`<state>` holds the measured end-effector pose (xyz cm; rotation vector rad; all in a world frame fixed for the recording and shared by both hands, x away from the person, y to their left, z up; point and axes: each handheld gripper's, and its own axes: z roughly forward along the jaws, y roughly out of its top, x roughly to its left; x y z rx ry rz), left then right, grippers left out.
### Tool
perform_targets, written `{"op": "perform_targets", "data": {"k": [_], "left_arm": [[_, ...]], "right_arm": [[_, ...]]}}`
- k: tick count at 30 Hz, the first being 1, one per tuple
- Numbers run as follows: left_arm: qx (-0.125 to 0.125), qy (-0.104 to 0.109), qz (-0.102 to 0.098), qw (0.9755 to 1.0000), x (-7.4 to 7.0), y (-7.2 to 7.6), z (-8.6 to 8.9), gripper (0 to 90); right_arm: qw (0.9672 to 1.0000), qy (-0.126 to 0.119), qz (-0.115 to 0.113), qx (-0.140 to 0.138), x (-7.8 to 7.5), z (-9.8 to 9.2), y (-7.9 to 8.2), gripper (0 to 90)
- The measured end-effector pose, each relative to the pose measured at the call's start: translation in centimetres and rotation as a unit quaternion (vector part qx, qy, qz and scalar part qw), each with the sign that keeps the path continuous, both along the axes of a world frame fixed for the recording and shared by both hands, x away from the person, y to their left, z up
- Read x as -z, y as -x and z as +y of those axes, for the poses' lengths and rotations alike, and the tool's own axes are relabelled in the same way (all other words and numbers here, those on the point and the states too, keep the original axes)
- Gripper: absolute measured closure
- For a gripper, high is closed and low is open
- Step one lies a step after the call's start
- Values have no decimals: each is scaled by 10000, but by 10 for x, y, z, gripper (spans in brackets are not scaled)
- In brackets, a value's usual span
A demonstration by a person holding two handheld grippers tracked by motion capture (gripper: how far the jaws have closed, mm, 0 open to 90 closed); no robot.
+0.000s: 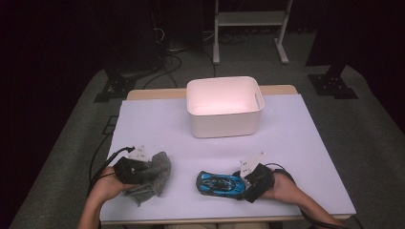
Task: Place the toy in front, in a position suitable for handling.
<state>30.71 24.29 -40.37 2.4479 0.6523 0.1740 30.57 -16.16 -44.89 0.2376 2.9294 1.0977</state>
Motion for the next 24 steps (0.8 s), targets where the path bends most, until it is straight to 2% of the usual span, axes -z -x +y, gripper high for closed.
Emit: {"op": "perform_targets", "data": {"k": [2, 5, 9, 11, 15, 18, 24], "left_arm": [[-75, 168, -41, 9998, 1, 1, 1, 669], [-139, 359, -70, 9992, 0, 2, 2, 584], [-224, 464, -150, 9986, -5, 2, 4, 453], [-334, 644, -142, 9973, -7, 3, 6, 378], [-389, 586, -200, 9973, -9, 3, 9, 331], [-439, 750, -196, 9960, -10, 5, 12, 313], [-509, 762, -251, 9955, -9, 6, 13, 250]], "right_arm": [[9999, -6, 100, 31, 0, 0, -2, 236], [9993, -223, 283, 96, -3, -4, -4, 220], [9975, -537, 390, 241, -15, -14, -9, 209], [9967, -633, 398, 326, -22, -19, -13, 209], [9955, -747, 343, 462, -32, -26, -19, 215], [9947, -829, 337, 500, -36, -28, -25, 214], [9942, -844, 332, 573, -45, -28, -35, 196]]}}
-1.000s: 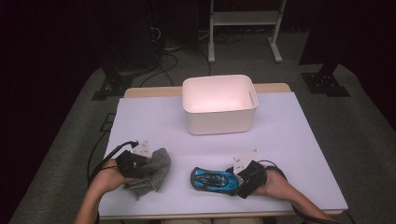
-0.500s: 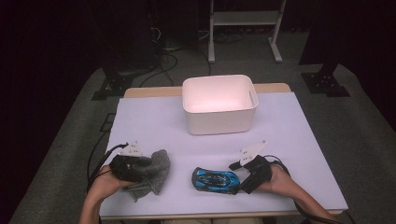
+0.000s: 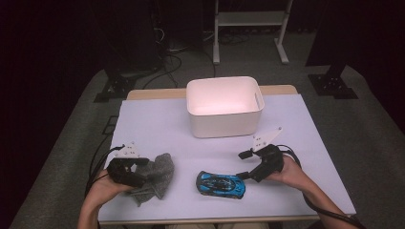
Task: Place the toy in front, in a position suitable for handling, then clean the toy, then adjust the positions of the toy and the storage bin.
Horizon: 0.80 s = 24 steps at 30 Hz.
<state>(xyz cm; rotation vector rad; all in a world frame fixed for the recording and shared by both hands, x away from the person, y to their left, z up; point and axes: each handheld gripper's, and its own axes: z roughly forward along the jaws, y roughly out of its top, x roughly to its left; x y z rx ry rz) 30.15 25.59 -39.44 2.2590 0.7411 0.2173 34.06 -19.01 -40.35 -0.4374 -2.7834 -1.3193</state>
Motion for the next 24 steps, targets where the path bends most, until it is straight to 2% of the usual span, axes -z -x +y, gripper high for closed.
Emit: {"op": "perform_targets", "data": {"k": [4, 7, 12, 24], "left_arm": [[-143, 43, -30, 9999, 0, -1, 3, 188], [-216, 109, -57, 9997, 0, 0, 5, 172], [-218, 67, -96, 9997, -1, 0, 4, 171], [-214, 56, -176, 9996, -5, 2, 3, 137]], "right_arm": [[10000, 45, 6, 59, -7, -1, -11, 188], [9999, 112, -43, 68, -15, -2, -19, 181], [9998, 112, -77, 174, -29, -7, -34, 183], [9993, 250, -277, 55, -48, -1, -46, 183]]}}
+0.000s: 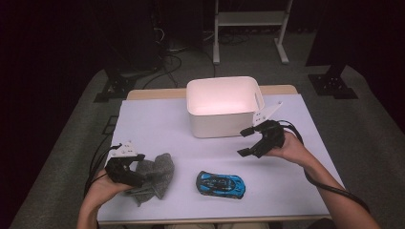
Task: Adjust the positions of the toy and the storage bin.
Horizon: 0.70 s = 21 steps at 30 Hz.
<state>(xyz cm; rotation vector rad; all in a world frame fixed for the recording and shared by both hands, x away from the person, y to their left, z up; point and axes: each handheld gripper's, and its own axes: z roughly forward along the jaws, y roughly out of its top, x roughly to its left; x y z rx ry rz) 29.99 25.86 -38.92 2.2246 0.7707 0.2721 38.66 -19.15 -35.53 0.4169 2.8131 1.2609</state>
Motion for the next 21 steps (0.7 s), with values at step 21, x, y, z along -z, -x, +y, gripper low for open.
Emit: {"op": "perform_targets", "data": {"k": [21], "left_arm": [[-81, 109, -54, 9999, -3, 1, 1, 97]], "right_arm": [[9992, 190, -216, -274, -48, 23, -37, 186]]}}
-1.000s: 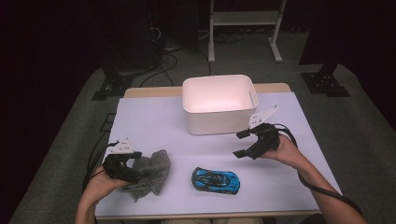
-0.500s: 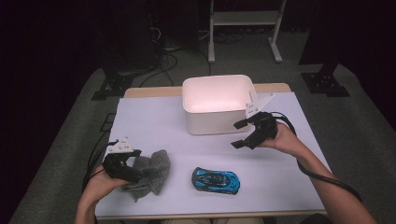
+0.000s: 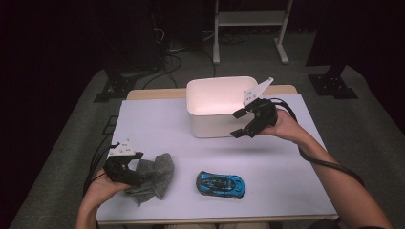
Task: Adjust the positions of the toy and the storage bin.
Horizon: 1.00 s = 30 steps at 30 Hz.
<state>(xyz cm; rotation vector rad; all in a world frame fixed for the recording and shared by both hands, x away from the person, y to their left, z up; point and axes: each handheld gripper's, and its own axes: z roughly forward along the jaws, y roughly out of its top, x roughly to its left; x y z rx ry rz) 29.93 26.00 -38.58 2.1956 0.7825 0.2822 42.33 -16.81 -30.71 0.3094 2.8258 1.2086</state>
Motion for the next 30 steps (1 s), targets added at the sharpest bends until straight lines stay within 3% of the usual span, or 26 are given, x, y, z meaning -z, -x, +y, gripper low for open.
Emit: {"op": "perform_targets", "data": {"k": [16, 18, 24, 30], "left_arm": [[-12, -39, -45, 10000, 0, 0, 4, 94], [-151, -150, -21, 9998, 1, 0, 6, 94], [-139, -33, -46, 9999, -1, 2, 10, 94], [-144, -102, 5, 9998, 1, 4, 9, 94]], "right_arm": [[9996, 199, -44, -176, -15, 29, -36, 193], [9995, 266, -25, -173, -15, 33, -40, 193], [9989, 425, -23, -208, -8, 43, -51, 197], [9984, 553, 46, -129, 1, 42, -62, 211]]}}
